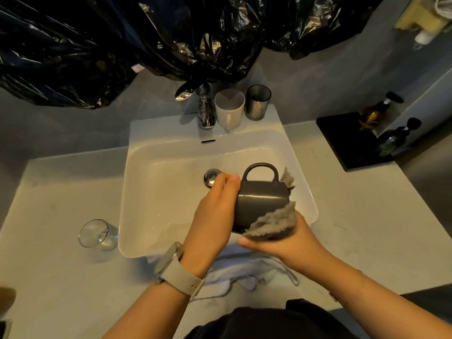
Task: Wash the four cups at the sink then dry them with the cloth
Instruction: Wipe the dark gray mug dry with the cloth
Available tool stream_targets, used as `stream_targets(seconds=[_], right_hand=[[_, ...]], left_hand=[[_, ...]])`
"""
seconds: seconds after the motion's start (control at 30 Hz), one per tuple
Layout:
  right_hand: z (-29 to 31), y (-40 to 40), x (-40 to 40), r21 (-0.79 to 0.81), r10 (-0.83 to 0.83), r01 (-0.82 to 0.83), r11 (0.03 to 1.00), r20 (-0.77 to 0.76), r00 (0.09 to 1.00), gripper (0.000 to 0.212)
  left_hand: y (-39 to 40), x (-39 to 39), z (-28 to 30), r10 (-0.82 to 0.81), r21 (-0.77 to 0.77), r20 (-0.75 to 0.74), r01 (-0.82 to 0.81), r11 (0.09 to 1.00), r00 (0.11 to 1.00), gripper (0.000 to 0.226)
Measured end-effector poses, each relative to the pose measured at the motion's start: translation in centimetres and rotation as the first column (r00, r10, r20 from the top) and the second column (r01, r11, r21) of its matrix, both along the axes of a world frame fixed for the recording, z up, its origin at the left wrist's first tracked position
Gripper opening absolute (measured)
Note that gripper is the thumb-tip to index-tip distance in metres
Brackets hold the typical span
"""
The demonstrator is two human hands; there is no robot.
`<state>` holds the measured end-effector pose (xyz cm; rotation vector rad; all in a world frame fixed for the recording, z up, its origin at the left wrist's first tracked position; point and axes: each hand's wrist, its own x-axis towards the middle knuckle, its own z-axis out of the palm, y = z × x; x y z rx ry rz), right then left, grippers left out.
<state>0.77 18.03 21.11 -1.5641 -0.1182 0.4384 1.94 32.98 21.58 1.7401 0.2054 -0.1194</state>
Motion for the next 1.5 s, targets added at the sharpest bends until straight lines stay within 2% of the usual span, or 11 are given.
stream_targets(seconds=[0.1,0.17,0.23,0.33,0.43,0.6,0.83,1.13,1.3,1.4,1.5], right_hand=[[1.5,0.2,1.3,0.249,0.084,-0.010,0.968,-0.288,0.954,0.019],[1.9,0.1,2.2,0.374,0.121,0.119,0.920,-0.558,0.821,0.023],[2.2,0.2,2.7,0.388,0.130,0.172,0.905,-0.640,0.757,0.033],[1.8,0.7,2.0,0.250,-0.029,0.159,0.955,-0.458,0.889,0.039],[0.9,1.0,0.7,0.124,-0.054,0.062,0.990,-0.068,0.996,0.016],[-2.1,-0.3,-0.5,-0.099,0.171,-0.148,0.984,0.292,0.941,0.037],[-2.4,1.3,-1.7,0.193,-0.301,0.268,0.944,0.171,0.938,0.021],[-0.2,2.3,0.6,0.100,-0.453,0.460,0.882,-0.085,0.887,0.022],[-1.4,1.8,-0.6,0.049,-0.323,0.320,0.946,0.136,0.937,0.029],[-1.6,-0.1,-0.7,-0.055,-0.250,0.282,0.958,0.328,0.911,0.042],[-1.0,-1.8,-0.1,-0.017,-0.346,0.383,0.923,0.394,0.851,0.025]], left_hand=[[0.1,-1.2,-0.4,-0.028,0.256,0.198,-0.025,0.966,0.980,0.025],[0.3,-1.5,-1.0,-0.076,0.350,0.294,-0.033,0.936,0.953,0.027],[0.2,-1.8,-1.6,-0.068,0.348,0.308,-0.046,0.936,0.949,0.026],[0.2,-1.7,-1.7,0.018,0.193,0.233,-0.064,0.979,0.972,0.035],[0.4,-0.8,-1.5,0.103,-0.009,0.070,-0.103,0.995,0.992,0.032],[0.7,0.4,-0.9,0.174,-0.372,-0.429,-0.349,0.860,0.886,0.035],[-0.8,0.1,-1.8,0.249,-0.381,-0.409,-0.413,0.827,0.878,0.038],[-0.5,-1.7,-2.4,0.244,0.077,0.197,-0.263,0.962,0.950,0.037],[0.1,-0.7,-2.7,0.235,-0.016,0.031,-0.235,0.972,0.971,0.025],[-0.5,-0.2,-2.7,0.241,-0.221,-0.272,-0.305,0.926,0.932,0.029],[-0.7,0.1,-2.4,0.223,-0.250,-0.372,-0.328,0.911,0.901,0.034]])
